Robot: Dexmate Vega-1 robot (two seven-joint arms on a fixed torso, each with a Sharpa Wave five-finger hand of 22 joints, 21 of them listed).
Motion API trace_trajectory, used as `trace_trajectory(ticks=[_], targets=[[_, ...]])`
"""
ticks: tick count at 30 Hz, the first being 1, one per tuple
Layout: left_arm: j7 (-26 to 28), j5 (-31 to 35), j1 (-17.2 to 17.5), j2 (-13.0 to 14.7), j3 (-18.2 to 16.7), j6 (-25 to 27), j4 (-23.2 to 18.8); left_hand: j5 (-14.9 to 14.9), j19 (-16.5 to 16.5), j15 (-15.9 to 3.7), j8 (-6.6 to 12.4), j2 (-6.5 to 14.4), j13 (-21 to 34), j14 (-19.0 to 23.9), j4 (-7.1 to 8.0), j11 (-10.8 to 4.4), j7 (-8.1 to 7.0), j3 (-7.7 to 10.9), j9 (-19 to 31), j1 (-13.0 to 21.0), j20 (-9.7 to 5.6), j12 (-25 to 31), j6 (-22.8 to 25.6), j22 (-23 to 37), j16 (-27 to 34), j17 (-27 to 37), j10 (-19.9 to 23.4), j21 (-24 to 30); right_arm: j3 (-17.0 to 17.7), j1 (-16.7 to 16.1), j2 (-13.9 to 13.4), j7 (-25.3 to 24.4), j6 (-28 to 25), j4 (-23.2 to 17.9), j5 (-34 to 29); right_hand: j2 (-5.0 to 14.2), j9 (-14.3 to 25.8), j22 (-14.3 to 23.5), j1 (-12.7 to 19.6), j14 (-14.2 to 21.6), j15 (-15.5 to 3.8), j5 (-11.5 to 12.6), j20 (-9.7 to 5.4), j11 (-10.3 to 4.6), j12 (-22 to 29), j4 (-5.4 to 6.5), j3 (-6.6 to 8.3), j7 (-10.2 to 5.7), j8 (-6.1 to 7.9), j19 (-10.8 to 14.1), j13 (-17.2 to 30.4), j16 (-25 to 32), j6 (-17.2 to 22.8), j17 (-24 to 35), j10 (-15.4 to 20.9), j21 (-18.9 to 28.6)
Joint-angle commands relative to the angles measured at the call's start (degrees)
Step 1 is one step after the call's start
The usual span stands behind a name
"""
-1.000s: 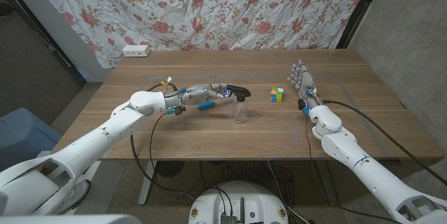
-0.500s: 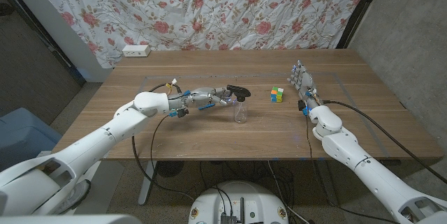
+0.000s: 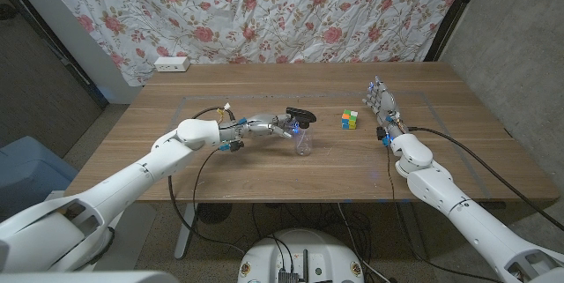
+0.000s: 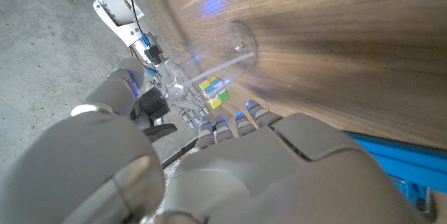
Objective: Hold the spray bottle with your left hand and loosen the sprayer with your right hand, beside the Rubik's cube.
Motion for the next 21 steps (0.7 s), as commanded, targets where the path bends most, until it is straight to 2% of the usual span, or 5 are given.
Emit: trace_trajectory(ticks=[1, 11, 21], targets=[[1.5, 1.5, -0.3, -2.1, 1.1, -1.6, 2.2, 0.4, -0.2, -1.69, 0.62, 0.0, 0.3, 0.5, -0.15, -0.28, -0.03, -0.33, 0.3, 0.9, -3.06, 0.4, 0.4, 0.2, 0.3, 0.2, 0.5, 0.2, 0.3, -0.5, -0.4, 0.2, 0.0, -0.3, 0.4, -0.15, 0.2, 0.2, -0.3, 0.2, -0.01, 0.1, 0.10, 0.28, 0.4, -0.48, 0.02, 0.12, 0.09, 0.3, 0.1, 0.2, -0.1, 0.1, 0.0, 0.3], [1.5, 1.5, -1.2, -4.2, 1.7, -3.2, 5.2, 0.4, 0.4, -2.22, 1.05, 0.0, 0.3, 1.9, -0.15, -0.98, -0.23, -0.60, 0.3, 2.1, -2.90, 0.9, 1.5, 0.2, 0.7, 0.2, 2.2, 0.4, 0.5, -1.0, -1.0, 0.2, -0.3, -1.2, 0.4, -0.11, 0.2, 0.2, -0.3, 0.2, -0.01, 0.1, 0.15, 0.33, 0.4, -0.66, -0.01, 0.12, 0.14, 0.3, 0.1, 0.2, -0.1, 0.1, 0.0, 0.3], [3.2, 2.5, -1.6, -5.8, 1.9, -4.8, 7.6, 0.0, 1.2, -2.67, 1.99, 0.4, 0.4, 3.5, -0.15, -0.77, 0.16, -0.71, 0.4, 4.4, -1.43, 1.2, 4.2, 0.2, 0.7, 0.2, 4.3, 0.6, 0.7, -1.6, -1.3, 0.3, -0.5, -1.7, 0.9, -0.02, 0.2, 0.2, -0.4, 0.2, -0.03, 0.2, 0.23, 0.26, 0.5, -0.75, -0.02, 0.10, 0.14, 0.4, 0.1, 0.3, -0.2, 0.0, 0.0, 0.3]])
